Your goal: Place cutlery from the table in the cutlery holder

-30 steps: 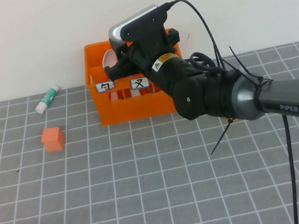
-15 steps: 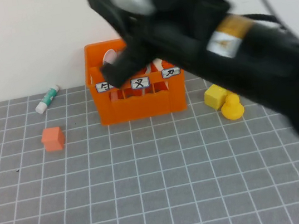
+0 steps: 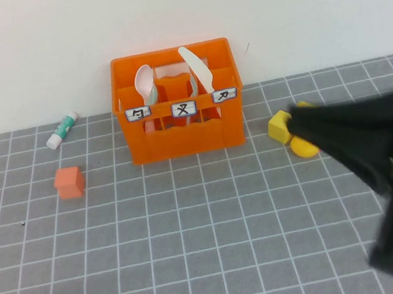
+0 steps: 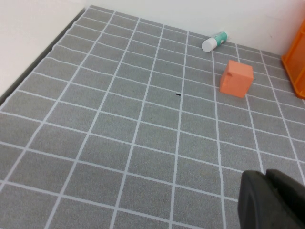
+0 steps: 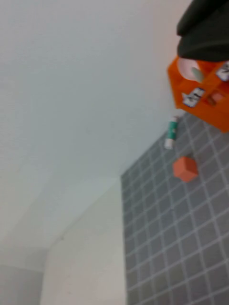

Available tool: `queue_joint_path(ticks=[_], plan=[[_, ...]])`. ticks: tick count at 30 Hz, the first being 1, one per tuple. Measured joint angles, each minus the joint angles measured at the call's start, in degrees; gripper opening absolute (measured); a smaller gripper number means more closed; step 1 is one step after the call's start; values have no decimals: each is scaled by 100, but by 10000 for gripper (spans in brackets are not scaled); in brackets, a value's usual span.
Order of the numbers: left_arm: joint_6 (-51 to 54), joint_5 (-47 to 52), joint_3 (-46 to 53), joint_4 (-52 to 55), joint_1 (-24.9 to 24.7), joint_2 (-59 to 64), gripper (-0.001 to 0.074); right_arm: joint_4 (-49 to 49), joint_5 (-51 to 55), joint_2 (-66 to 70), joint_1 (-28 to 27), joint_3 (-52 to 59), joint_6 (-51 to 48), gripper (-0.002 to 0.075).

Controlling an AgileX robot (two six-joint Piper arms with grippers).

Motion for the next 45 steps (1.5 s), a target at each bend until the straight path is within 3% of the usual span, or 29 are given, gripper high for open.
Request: queue_joint_path(ticks=[8, 16, 22, 28, 33, 39, 45], plan=[[-18, 0, 0, 0, 0, 0, -1, 153, -8, -670, 0, 1018, -98, -1], [-18, 0, 0, 0, 0, 0, -1, 1306, -1034, -1047, 0, 1976, -1474, -1], [-18, 0, 0, 0, 0, 0, -1, 1321, -1593, -1331, -446, 2686, -865, -2], [-18, 0, 0, 0, 0, 0, -1, 976, -1406, -1970, -1384, 3259, -277, -3], [-18, 0, 0, 0, 0, 0, -1, 692, -436, -2922, -2428, 3610, 367, -3], [-18, 0, 0, 0, 0, 0, -1, -1516, 1394, -4279, -4119, 3838, 2663, -3], [-5, 0, 0, 0, 0, 0, -1, -2319, 3141, -5094, -5016, 3845, 3569, -3]])
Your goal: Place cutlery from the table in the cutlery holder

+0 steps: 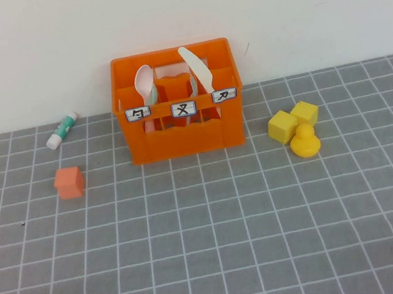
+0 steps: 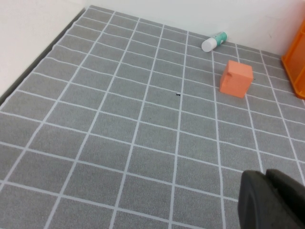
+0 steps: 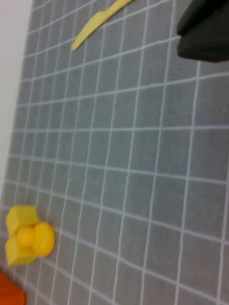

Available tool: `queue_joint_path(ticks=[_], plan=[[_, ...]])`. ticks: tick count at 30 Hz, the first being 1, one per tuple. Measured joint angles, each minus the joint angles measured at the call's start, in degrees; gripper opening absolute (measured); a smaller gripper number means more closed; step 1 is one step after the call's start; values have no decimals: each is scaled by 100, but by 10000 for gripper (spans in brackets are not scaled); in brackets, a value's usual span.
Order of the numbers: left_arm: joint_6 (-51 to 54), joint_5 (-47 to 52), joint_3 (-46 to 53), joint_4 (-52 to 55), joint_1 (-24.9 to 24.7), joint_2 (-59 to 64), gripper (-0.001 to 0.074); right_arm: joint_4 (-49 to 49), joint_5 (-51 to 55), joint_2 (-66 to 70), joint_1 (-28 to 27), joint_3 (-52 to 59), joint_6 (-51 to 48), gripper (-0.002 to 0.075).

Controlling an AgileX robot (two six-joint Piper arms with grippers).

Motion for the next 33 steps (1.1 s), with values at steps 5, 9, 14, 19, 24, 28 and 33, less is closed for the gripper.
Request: queue_joint_path(ticks=[5, 9, 14, 19, 24, 28, 33], plan=[[0, 0, 0, 0, 0, 0, -1, -54, 284, -163, -247, 5, 73, -3], [0, 0, 0, 0, 0, 0, -1, 41, 192, -202, -249, 112, 46, -3], [0, 0, 0, 0, 0, 0, -1, 227, -366, -449, 14, 410, 8, -3], [0, 0, 0, 0, 0, 0, -1, 330, -343, -490, 52, 449, 316, -3], [0, 0, 0, 0, 0, 0, -1, 330, -267, -490, 52, 438, 374, -3], [0, 0, 0, 0, 0, 0, -1, 330, -267, -490, 52, 438, 386, -3], [0, 0, 0, 0, 0, 0, -1, 330, -267, -490, 52, 438, 386, -3]])
